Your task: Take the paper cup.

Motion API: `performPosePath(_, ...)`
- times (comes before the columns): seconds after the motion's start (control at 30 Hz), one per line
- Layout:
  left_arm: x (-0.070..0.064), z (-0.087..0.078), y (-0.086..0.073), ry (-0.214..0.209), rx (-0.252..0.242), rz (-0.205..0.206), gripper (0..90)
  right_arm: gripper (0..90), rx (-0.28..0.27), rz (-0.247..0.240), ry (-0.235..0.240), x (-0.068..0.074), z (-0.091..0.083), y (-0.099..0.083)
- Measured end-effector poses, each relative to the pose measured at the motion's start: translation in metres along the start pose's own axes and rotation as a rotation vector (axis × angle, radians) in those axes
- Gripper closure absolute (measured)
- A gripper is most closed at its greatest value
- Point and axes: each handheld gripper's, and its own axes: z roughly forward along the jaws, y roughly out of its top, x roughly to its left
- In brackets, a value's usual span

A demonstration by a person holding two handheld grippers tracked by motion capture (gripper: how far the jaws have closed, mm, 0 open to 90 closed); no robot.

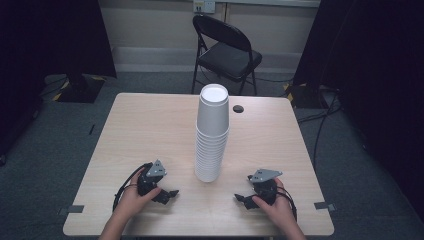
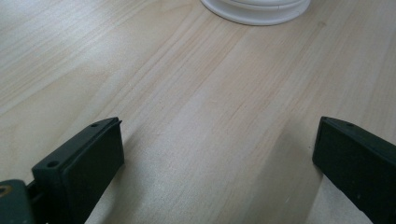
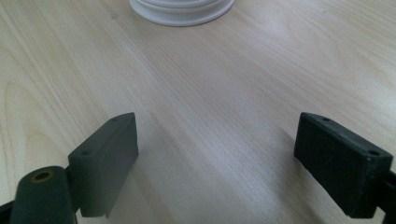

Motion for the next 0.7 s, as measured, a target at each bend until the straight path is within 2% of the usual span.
performPosePath(0.17,0.0,-0.001,0.001,0.006,0.014,-0.008,1.6,13.2,0.001,-0.001,0.001,0.0,0.0,0.0)
performPosePath(0.2,0.0,-0.004,0.004,0.016,0.062,-0.023,6.1,13.0,0.0,0.0,0.003,0.0,0.0,0.0)
performPosePath(0.23,0.001,-0.009,0.01,0.017,0.091,-0.046,15.3,13.0,0.0,-0.001,0.004,0.0,0.0,0.0)
performPosePath(0.27,0.001,-0.009,0.01,0.017,0.091,-0.046,24.4,13.0,0.0,-0.001,0.004,0.0,0.0,0.0)
performPosePath(0.3,0.003,-0.013,0.016,-0.016,0.081,-0.103,21.6,13.0,0.0,-0.001,0.004,0.0,0.0,0.0)
performPosePath(0.33,0.004,-0.016,0.019,-0.025,0.078,-0.117,14.1,13.0,0.0,-0.001,0.004,0.0,0.0,0.0)
performPosePath(0.37,0.004,-0.016,0.019,-0.025,0.078,-0.117,11.4,13.0,-0.001,-0.003,0.004,0.0,0.0,0.0)
performPosePath(0.43,0.004,-0.027,0.033,-0.069,0.047,-0.13,22.5,13.0,-0.001,-0.002,0.002,0.0,0.0,0.0)
performPosePath(0.5,0.002,-0.033,0.043,-0.081,0.057,-0.12,13.7,13.0,-0.001,-0.002,0.002,-0.001,0.0,0.0)
performPosePath(0.57,0.001,-0.037,0.049,-0.089,0.052,-0.109,19.5,13.0,-0.001,-0.002,0.002,-0.001,0.0,0.0)
performPosePath(0.63,-0.001,-0.05,0.067,-0.113,0.054,-0.08,15.2,13.0,0.0,-0.001,0.002,0.0,0.0,0.0)
performPosePath(0.7,-0.001,-0.057,0.077,-0.124,0.071,-0.06,16.8,13.0,0.0,-0.001,0.003,0.0,0.0,0.0)
